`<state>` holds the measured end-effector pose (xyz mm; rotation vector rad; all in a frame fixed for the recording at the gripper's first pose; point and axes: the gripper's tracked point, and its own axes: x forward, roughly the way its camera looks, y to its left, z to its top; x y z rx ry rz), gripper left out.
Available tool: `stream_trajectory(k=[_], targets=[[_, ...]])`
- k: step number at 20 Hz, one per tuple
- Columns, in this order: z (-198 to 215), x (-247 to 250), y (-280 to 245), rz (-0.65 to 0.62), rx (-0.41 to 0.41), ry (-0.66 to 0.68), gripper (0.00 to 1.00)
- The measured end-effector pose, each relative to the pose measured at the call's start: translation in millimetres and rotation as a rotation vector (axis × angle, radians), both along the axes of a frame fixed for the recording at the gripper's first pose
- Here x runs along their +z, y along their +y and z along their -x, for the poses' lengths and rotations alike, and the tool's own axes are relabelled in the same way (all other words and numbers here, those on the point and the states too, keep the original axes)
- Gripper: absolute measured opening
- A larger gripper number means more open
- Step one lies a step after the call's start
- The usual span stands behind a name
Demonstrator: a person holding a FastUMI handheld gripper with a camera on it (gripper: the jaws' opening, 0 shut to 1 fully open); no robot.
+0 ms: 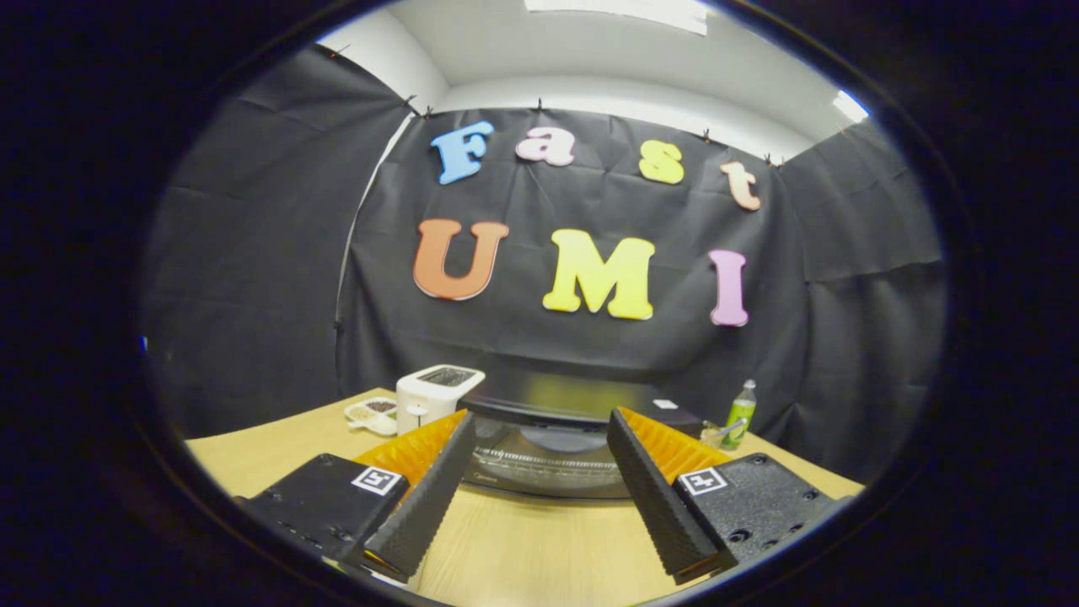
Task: Open the toaster oven, put the food inside, and close the toaster oven door.
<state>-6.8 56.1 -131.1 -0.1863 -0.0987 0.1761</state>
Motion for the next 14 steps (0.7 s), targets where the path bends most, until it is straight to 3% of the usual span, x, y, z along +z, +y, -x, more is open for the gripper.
stream_trajectory(k=[3,9,14], targets=[[25.5,32.9,-9.4,-0.023,-0.001,-0.024,1.00],[54.8,67.3,-66.7,-0.077,-0.111,-0.025,1.00],[72.1,87.1,-92.7,-0.116,-0.081,-0.020,1.00]])
